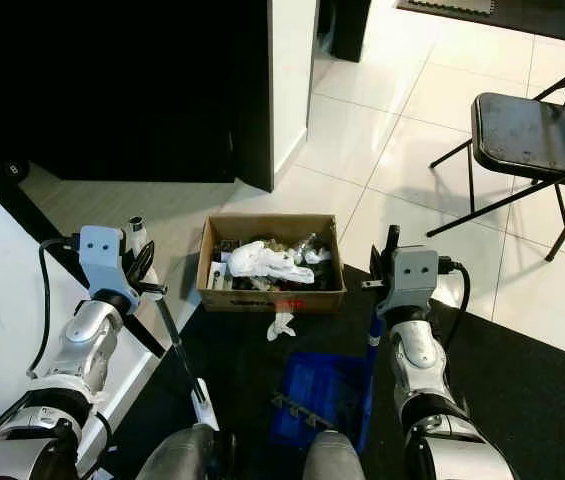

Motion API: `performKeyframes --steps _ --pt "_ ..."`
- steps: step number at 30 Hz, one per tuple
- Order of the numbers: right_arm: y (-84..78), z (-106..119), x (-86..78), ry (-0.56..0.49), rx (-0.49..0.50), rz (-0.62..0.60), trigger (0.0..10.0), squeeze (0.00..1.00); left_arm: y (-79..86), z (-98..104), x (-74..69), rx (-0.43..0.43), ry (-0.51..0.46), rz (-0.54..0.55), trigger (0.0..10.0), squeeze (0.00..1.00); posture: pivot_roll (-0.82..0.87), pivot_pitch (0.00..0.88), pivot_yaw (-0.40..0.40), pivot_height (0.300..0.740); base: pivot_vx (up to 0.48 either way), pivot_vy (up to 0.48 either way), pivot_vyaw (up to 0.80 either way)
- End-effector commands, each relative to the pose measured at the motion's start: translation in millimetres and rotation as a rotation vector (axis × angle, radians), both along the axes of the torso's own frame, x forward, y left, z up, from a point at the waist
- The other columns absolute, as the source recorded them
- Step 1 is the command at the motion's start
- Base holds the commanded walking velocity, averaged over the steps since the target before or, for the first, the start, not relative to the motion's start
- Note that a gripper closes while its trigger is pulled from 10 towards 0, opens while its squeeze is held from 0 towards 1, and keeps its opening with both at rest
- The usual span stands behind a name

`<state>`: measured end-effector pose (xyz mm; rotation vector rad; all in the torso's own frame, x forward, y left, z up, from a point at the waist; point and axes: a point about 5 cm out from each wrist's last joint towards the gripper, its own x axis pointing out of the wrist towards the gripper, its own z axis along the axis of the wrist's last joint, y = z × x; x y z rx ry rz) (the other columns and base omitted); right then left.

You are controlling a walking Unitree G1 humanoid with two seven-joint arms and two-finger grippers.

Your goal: Sweep floor

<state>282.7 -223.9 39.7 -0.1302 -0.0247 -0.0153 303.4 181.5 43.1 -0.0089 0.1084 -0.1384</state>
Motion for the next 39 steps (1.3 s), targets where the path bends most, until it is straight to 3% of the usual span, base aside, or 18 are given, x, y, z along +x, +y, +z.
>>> performKeyframes --steps 1,12,26,29,39 --pt "0.1 4.5 5.5 -0.008 0.011 -0.004 10.0 0.00 1.3 1.0 1.5 -0.008 -0.005 0.013 10.0 0.00 0.00 0.000 0.023 0.740 0.000 0.000 0.00" --pt "4.9 3.5 7.8 0.005 0.010 0.007 10.0 0.00 7.0 -4.4 1.8 0.038 0.041 0.043 10.0 0.00 0.01 0.000 0.017 0.740 0.000 0.000 0.00" --pt "4.3 13.3 19.5 -0.005 0.003 -0.002 10.0 0.00 6.8 6.3 15.0 0.057 0.032 0.025 10.0 0.00 0.02 0.000 0.010 0.740 0.000 0.000 0.00" --pt "2.2 15.9 21.2 -0.023 0.039 -0.041 10.0 0.00 15.2 9.6 17.3 -0.003 0.026 0.098 10.0 0.00 0.02 0.000 0.012 0.740 0.000 0.000 0.00" --pt "5.2 16.9 23.8 -0.022 0.048 -0.043 10.0 0.00 12.4 3.2 10.3 -0.029 0.026 0.107 10.0 0.00 0.02 0.000 0.002 0.740 0.000 0.000 0.00"
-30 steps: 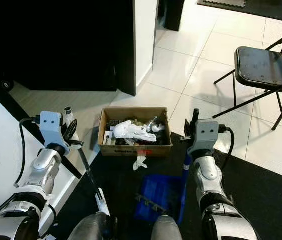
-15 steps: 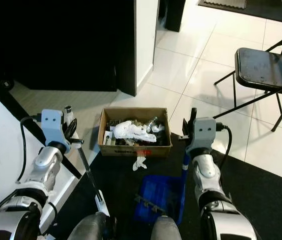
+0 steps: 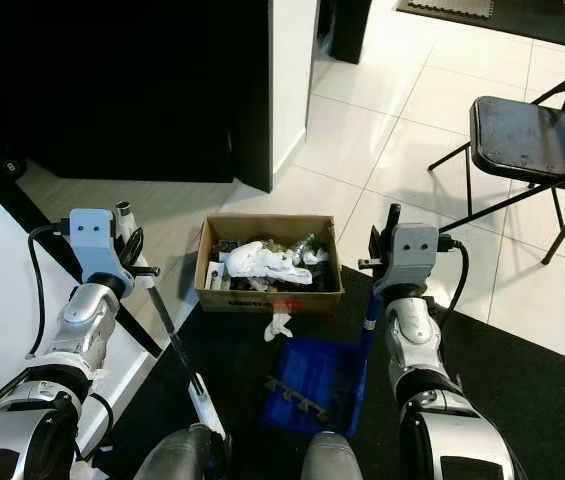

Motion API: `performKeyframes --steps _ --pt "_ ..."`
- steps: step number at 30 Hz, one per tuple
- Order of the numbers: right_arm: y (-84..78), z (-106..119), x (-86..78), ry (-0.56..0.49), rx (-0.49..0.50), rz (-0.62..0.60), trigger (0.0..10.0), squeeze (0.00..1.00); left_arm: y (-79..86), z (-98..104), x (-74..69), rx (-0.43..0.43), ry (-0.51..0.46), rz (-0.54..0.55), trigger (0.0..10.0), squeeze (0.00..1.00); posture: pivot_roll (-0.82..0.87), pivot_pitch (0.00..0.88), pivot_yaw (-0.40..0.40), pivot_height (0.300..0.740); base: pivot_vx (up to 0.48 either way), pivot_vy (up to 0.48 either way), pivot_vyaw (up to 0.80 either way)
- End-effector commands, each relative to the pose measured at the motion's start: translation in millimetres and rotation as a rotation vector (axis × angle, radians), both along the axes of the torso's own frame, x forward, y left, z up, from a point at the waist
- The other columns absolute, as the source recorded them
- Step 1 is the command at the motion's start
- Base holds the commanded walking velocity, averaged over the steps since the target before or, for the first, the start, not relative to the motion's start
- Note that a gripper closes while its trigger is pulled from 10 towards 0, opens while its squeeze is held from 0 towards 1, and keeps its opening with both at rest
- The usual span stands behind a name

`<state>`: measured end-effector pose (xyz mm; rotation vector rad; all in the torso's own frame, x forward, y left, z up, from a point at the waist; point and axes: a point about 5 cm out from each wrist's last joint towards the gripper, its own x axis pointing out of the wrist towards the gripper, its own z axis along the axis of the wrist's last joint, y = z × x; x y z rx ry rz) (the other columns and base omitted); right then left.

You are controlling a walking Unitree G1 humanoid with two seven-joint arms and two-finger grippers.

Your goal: Sweep floor

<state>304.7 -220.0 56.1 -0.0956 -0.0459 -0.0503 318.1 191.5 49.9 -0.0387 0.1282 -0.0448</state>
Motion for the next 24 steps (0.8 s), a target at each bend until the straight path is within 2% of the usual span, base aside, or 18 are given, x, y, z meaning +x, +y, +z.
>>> performKeyframes --steps 1,4,7,12,19,24 --pt "2.7 -0.4 1.5 0.006 0.011 -0.004 10.0 0.00 1.9 -4.9 -5.5 0.000 0.008 0.006 10.0 0.00 0.03 0.000 -0.002 0.740 0.000 0.000 0.00" --pt "4.0 -0.7 1.5 0.007 0.007 0.004 10.0 0.00 0.5 -4.5 -5.6 0.019 0.004 -0.011 10.0 0.00 0.03 0.000 -0.004 0.740 0.000 0.000 0.00" --pt "2.5 -0.5 2.3 0.013 0.009 -0.004 10.0 0.00 5.5 -2.7 -3.1 -0.010 0.007 0.041 10.0 0.00 0.03 0.000 -0.005 0.740 0.000 0.000 0.00" --pt "3.8 1.3 4.3 0.011 0.009 0.008 10.0 0.00 5.1 0.3 -1.0 -0.001 -0.003 0.018 10.0 0.00 0.03 0.000 -0.009 0.740 0.000 0.000 0.00" --pt "9.3 1.6 5.2 0.006 0.003 0.031 10.0 0.00 5.0 -1.4 -3.2 0.005 0.008 -0.013 10.0 0.00 0.04 0.000 -0.013 0.740 0.000 0.000 0.00" --pt "8.5 -0.6 3.4 0.018 -0.026 0.030 10.0 0.00 7.6 -5.9 -6.4 0.003 0.029 0.005 10.0 0.00 0.03 0.000 -0.006 0.740 0.000 0.000 0.00"
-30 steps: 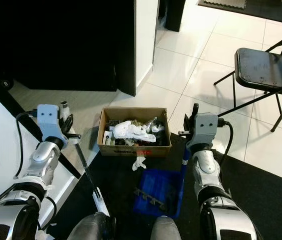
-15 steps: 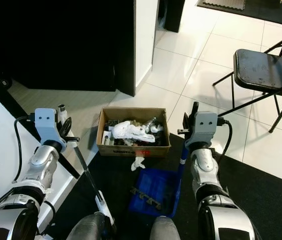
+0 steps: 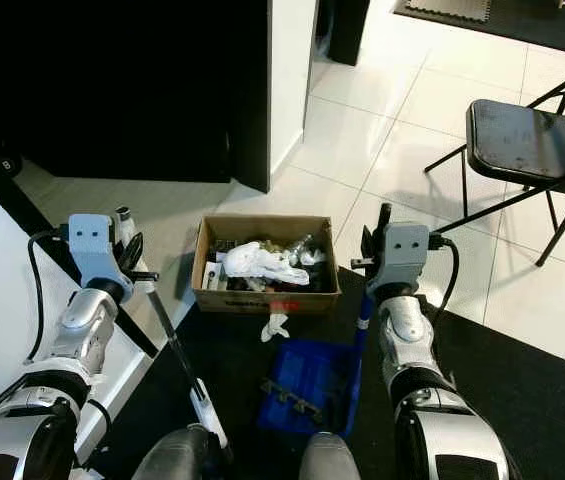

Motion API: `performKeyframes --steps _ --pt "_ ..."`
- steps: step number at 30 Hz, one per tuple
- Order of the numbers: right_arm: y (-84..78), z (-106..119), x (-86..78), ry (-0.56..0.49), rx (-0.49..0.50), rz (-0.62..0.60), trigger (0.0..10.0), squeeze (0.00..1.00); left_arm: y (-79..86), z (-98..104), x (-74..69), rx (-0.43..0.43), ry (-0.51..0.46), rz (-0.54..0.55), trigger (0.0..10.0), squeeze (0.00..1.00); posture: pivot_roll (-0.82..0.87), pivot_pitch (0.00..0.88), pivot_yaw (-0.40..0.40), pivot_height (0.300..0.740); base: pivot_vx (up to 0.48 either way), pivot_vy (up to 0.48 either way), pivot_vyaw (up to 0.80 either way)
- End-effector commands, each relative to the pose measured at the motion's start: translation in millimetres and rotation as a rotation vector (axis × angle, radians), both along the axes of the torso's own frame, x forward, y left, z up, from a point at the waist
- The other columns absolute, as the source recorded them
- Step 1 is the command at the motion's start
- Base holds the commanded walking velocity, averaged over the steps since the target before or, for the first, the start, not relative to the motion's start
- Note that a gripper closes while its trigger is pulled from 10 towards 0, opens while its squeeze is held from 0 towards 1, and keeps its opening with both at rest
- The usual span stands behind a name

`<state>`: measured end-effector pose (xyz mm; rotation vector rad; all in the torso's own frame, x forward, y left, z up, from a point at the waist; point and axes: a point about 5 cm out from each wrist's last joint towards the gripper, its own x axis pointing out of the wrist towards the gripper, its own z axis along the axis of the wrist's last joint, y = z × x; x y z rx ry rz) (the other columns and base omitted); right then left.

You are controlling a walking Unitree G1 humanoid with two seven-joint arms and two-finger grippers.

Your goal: Sweep floor

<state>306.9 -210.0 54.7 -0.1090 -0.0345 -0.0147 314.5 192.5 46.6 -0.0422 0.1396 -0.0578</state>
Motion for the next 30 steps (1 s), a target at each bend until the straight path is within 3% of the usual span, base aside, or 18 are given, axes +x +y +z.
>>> performKeyframes --steps 1,14,21,30 --pt "-2.1 0.0 0.2 0.006 -0.017 -0.008 10.0 0.00 7.1 -4.1 -4.0 0.010 0.025 0.021 10.0 0.00 0.03 0.000 -0.004 0.740 0.000 0.000 0.00" --pt "-4.5 -11.4 -9.5 0.045 -0.024 -0.037 10.0 0.00 7.0 -1.2 -3.2 0.014 -0.005 0.056 10.0 0.00 0.02 0.000 0.008 0.740 0.000 0.000 0.00" --pt "-8.6 -11.8 -9.5 0.055 -0.038 -0.078 10.0 0.00 -1.3 -9.6 -5.5 0.030 0.052 0.031 10.0 0.00 0.03 0.000 0.005 0.740 0.000 0.000 0.00" --pt "-10.2 -11.6 -8.9 0.056 -0.078 -0.127 10.0 0.00 -3.8 -9.3 -5.5 0.043 0.042 0.027 10.0 0.00 0.03 0.000 0.004 0.740 0.000 0.000 0.00"
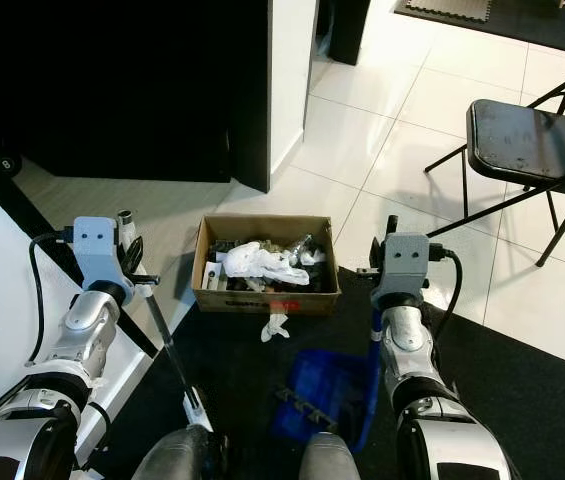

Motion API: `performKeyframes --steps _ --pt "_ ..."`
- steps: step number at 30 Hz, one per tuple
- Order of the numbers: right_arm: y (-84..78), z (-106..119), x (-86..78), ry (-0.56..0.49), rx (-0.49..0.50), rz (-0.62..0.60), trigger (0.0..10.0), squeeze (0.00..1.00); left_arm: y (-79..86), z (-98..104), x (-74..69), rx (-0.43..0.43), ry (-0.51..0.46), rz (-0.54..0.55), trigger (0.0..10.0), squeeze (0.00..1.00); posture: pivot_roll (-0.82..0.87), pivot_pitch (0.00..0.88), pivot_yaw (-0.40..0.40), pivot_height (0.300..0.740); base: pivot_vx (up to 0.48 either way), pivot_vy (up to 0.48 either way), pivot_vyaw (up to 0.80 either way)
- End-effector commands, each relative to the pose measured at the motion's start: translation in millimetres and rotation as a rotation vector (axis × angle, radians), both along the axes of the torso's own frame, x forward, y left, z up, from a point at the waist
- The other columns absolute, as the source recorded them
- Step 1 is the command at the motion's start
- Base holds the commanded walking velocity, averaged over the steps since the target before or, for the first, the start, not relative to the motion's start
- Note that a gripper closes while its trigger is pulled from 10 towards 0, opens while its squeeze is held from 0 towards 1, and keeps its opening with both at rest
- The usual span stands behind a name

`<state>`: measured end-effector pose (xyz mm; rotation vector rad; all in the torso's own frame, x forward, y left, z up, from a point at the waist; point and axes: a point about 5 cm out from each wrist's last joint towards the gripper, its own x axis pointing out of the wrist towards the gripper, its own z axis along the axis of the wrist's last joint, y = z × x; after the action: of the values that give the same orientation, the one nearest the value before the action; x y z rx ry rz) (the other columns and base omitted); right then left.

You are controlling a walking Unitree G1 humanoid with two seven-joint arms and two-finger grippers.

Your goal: Sweep floor

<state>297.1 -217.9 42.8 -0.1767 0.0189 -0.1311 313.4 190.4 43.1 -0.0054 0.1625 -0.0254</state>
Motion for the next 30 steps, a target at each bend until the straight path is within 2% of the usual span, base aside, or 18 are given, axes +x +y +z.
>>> performKeyframes --steps 1,8,16,30 --pt "-2.3 0.3 0.9 0.010 -0.012 -0.007 10.0 0.00 -1.7 -5.9 -4.3 0.003 0.020 -0.002 10.0 0.00 0.03 0.000 0.004 0.740 0.000 0.000 0.00" --pt "-3.5 1.0 1.3 0.006 -0.016 -0.028 10.0 0.00 -2.2 -4.1 -4.7 0.004 0.003 -0.012 10.0 0.00 0.03 0.000 0.015 0.740 0.000 0.000 0.00" --pt "-4.2 3.3 2.7 -0.003 -0.030 -0.033 10.0 0.00 -2.5 -10.1 -8.9 0.028 0.035 -0.060 10.0 0.00 0.03 0.000 0.018 0.740 0.000 0.000 0.00" --pt "-0.9 1.7 2.6 0.004 -0.034 -0.028 10.0 0.00 -0.7 -10.0 -8.4 0.025 0.044 -0.060 10.0 0.00 0.02 0.000 0.022 0.740 0.000 0.000 0.00"
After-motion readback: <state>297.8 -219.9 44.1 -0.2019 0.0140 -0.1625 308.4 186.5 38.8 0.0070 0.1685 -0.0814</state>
